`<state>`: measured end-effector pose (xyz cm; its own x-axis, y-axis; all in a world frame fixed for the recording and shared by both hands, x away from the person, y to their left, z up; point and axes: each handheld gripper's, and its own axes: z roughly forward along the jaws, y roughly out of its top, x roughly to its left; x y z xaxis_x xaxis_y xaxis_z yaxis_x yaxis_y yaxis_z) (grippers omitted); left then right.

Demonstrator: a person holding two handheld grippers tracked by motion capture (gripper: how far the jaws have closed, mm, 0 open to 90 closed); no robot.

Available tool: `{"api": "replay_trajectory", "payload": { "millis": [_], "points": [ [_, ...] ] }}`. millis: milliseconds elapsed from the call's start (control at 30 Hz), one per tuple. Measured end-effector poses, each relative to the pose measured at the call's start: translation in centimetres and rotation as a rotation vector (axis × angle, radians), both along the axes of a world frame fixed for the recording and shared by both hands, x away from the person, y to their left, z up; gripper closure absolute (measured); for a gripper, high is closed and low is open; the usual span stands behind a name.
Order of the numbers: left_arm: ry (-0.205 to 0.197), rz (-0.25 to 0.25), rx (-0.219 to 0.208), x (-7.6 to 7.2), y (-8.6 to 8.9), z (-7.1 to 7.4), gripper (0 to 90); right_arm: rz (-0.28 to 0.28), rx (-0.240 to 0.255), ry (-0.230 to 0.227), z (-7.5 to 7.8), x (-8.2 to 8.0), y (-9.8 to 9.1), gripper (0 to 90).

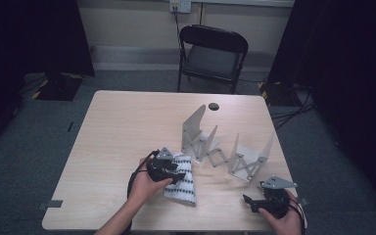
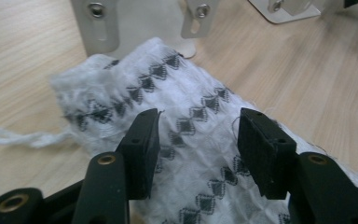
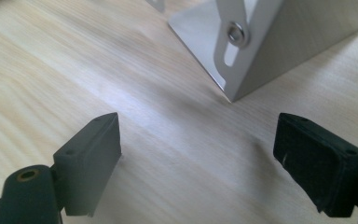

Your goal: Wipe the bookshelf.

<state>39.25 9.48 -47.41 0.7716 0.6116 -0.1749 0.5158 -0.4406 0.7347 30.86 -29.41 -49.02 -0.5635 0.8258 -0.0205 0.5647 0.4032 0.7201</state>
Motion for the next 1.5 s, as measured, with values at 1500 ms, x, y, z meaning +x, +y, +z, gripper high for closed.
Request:
{"api": "replay_trajectory", "payload": {
  "millis": [1500],
  "points": [
    [-0.109,0.021,0.107,-0.3,6.6,-1.7,26.7,0.288,-0.052,0.003,0.8,1.9,15.8,18.0]
  ]
}}
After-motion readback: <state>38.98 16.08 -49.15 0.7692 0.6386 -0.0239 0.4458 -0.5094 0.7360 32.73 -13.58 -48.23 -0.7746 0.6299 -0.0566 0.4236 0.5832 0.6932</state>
